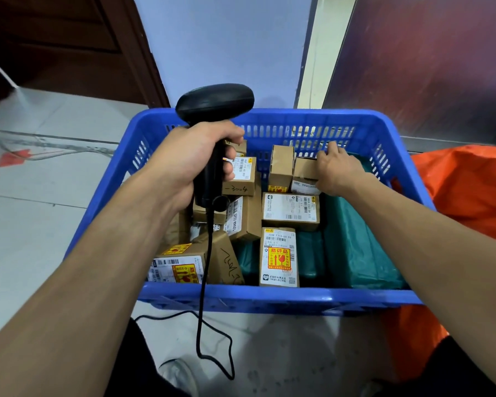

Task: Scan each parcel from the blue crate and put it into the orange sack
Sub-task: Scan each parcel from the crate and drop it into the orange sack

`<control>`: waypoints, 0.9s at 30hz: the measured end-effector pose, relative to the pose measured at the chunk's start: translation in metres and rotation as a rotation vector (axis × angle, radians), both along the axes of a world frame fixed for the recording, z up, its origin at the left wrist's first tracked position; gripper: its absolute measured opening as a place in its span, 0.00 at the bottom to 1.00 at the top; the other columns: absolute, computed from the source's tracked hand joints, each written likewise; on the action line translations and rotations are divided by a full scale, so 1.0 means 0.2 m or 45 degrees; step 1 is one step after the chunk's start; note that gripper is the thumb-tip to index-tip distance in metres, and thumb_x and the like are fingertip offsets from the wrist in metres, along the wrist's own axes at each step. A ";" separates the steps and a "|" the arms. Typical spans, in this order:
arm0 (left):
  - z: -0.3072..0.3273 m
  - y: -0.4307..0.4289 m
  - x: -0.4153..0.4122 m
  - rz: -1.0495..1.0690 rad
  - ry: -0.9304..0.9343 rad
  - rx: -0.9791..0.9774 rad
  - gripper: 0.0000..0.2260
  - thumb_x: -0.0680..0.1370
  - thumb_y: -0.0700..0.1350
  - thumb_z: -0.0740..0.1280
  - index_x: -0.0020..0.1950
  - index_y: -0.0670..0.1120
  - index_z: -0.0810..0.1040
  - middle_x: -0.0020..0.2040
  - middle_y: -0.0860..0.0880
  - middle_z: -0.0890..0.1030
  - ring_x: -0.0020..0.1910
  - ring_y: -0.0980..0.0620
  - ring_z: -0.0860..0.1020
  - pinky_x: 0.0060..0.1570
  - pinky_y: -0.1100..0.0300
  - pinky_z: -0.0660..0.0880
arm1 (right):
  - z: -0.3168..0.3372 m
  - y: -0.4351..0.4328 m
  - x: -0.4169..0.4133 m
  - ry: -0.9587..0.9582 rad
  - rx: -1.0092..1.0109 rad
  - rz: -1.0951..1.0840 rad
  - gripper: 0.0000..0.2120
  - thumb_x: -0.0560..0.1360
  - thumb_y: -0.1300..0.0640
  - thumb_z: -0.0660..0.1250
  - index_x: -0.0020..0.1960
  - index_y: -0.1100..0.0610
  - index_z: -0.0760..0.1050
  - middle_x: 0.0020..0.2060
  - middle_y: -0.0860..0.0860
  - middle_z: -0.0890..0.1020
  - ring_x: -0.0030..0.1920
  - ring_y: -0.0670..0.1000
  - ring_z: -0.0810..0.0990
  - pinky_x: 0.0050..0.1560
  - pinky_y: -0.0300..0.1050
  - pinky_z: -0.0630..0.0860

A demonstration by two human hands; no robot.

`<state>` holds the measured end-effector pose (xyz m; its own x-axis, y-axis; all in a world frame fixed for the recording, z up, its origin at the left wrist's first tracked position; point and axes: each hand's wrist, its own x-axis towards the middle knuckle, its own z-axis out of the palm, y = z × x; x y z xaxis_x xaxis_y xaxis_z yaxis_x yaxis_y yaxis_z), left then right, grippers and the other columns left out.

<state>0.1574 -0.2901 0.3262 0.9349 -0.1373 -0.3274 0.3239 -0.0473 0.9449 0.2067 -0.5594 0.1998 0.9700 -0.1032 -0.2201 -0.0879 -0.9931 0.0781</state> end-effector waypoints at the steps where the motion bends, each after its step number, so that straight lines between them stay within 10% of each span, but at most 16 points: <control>1: 0.01 0.01 -0.01 -0.004 -0.004 -0.001 0.06 0.79 0.45 0.72 0.47 0.43 0.82 0.32 0.50 0.77 0.28 0.53 0.74 0.35 0.58 0.79 | 0.01 0.00 0.00 0.005 0.012 -0.013 0.27 0.77 0.56 0.71 0.71 0.61 0.66 0.67 0.61 0.67 0.68 0.62 0.70 0.68 0.58 0.71; 8: 0.05 0.01 -0.05 0.009 -0.021 -0.015 0.05 0.78 0.44 0.73 0.46 0.43 0.83 0.32 0.49 0.77 0.28 0.52 0.74 0.35 0.59 0.77 | 0.04 -0.03 -0.06 0.030 0.026 -0.032 0.24 0.77 0.55 0.71 0.67 0.61 0.65 0.63 0.59 0.76 0.60 0.63 0.79 0.50 0.53 0.71; 27: 0.19 0.05 -0.29 0.067 -0.077 -0.037 0.04 0.78 0.41 0.73 0.48 0.40 0.83 0.31 0.48 0.79 0.26 0.53 0.74 0.30 0.61 0.76 | 0.60 0.02 -0.62 -0.346 0.216 -0.085 0.29 0.71 0.38 0.72 0.60 0.57 0.68 0.60 0.56 0.79 0.57 0.60 0.80 0.48 0.51 0.70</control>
<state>0.0990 -0.2805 0.3649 0.9589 -0.0963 -0.2670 0.2679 -0.0040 0.9635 0.0821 -0.5556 0.3207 0.9879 -0.1526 0.0262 -0.1483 -0.9812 -0.1232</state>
